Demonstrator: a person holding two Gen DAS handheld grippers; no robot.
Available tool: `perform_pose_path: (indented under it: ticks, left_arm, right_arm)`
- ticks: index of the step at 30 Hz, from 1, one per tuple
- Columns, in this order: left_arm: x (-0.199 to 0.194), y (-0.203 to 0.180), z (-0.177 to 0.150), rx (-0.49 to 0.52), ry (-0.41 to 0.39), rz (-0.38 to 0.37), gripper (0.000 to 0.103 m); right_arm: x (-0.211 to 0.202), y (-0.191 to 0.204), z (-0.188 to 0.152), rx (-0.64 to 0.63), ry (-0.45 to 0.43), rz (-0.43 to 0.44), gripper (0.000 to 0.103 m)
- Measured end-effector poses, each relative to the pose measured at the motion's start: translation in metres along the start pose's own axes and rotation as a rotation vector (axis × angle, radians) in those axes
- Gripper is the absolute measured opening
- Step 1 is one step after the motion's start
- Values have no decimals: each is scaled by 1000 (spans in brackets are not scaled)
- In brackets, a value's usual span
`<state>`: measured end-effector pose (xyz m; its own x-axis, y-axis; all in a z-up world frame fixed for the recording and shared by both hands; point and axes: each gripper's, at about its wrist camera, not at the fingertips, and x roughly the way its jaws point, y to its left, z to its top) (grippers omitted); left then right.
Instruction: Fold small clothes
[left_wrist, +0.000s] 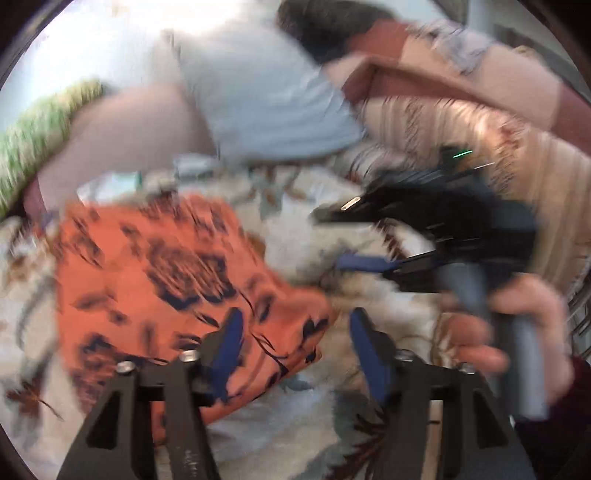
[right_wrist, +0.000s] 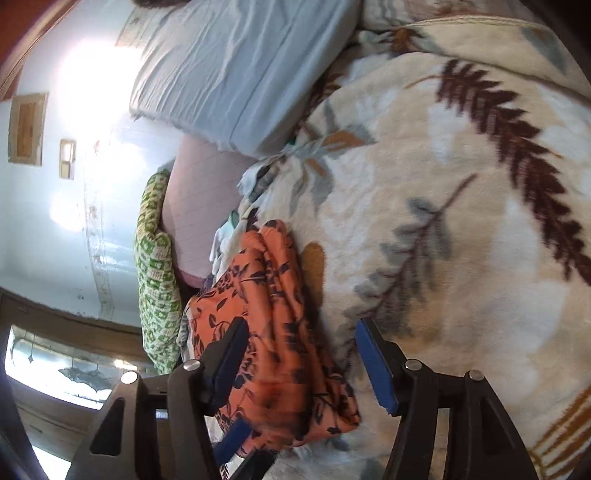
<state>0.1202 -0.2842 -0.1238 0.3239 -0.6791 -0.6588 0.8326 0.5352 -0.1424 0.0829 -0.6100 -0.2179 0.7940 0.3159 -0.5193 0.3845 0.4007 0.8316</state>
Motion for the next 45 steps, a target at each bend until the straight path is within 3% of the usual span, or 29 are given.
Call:
perform_pose_path:
  ticks: [2, 4, 8, 13, 16, 20, 21, 22, 23, 27, 29, 33, 35, 36, 37, 39, 43, 45]
  left_arm:
    - [-25, 9, 3, 29, -44, 22, 64]
    - [-42, 30, 9, 26, -61, 94, 64]
    - [-46, 95, 18, -82, -21, 252, 67]
    - [-8, 161, 24, -232, 92, 315, 67]
    - [21, 173, 27, -198, 140, 368, 67]
    - [56, 188, 20, -223, 225, 391, 69]
    - [63, 191, 20, -231, 239, 393, 69]
    - [66, 191, 21, -228, 240, 397, 69]
    - [67, 187, 23, -214, 235, 408, 69]
    - [70, 172, 38, -110, 191, 451, 69]
    - [76, 164, 44, -59, 188, 478, 69]
    - [95, 165, 44, -56, 237, 465, 69]
    - [97, 166, 42, -75, 247, 468, 69]
    - [92, 165, 42, -85, 238, 470, 69]
    - [86, 165, 42, -88, 229, 469, 69]
    - [69, 165, 41, -86, 195, 497, 69]
    - [33, 161, 36, -71, 117, 518, 69]
    - [31, 159, 35, -49, 108, 523, 69]
  right_arm:
    - [14, 16, 6, -50, 35, 25, 64]
    - [26, 34, 15, -114, 36, 38, 64]
    - [60, 60, 31, -184, 98, 57, 64]
    - [113, 69, 46, -229, 181, -21, 65]
    - [136, 59, 52, -215, 188, -76, 65]
    - [151, 52, 47, -203, 221, -41, 65]
    - [150, 57, 45, -229, 221, -32, 55]
    - [150, 62, 43, -247, 233, -21, 29]
    - [147, 68, 42, -251, 239, 11, 22]
    - [118, 91, 43, -278, 153, 69, 19]
    - [105, 96, 42, -333, 94, -4, 19]
    - [118, 57, 45, -251, 79, -198, 19]
    - [126, 27, 45, -119, 106, -176, 33]
    - [125, 16, 46, -24, 118, -134, 48]
    - [122, 15, 48, 17, 128, -111, 53]
    - [107, 30, 55, -14, 98, -120, 55]
    - [64, 66, 55, -136, -80, -99, 57]
    - [64, 87, 47, -211, -54, -48, 57]
